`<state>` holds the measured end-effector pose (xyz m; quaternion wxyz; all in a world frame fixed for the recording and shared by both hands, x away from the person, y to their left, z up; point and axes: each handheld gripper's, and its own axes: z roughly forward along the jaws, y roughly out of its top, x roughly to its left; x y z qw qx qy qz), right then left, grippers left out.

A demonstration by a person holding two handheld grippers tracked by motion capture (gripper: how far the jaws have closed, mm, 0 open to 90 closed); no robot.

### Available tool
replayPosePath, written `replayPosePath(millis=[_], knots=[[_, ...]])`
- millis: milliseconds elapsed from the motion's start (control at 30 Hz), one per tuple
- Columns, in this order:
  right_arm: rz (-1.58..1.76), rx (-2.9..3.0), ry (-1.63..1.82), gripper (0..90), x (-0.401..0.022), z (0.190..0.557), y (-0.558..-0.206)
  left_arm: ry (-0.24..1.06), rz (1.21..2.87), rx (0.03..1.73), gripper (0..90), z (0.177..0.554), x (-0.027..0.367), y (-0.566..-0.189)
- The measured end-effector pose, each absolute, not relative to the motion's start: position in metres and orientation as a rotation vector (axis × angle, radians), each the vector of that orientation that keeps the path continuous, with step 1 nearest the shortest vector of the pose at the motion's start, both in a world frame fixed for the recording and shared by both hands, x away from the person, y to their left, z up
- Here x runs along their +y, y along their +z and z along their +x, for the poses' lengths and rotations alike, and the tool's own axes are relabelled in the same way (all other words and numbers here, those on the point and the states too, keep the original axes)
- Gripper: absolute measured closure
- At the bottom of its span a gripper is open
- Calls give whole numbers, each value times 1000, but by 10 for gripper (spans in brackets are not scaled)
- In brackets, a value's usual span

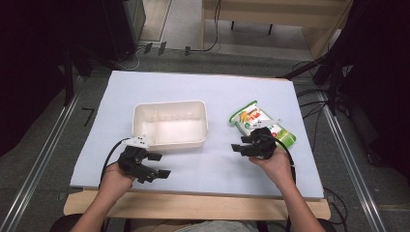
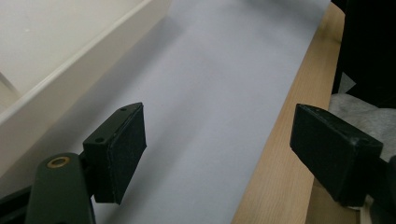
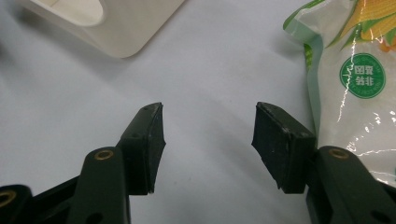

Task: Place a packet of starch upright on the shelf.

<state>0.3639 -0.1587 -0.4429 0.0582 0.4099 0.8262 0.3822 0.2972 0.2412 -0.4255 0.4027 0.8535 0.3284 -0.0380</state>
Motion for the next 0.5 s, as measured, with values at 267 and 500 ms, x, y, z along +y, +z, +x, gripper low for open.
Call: replayPosePath(millis=[267,500], knots=[[1279,2488,1135,498,-165,370,-447,-85,2151,854,188,298,243,-425],[1303,2485,1095,508,-165,375,-452,-82,2138,868,188,299,246,-425]])
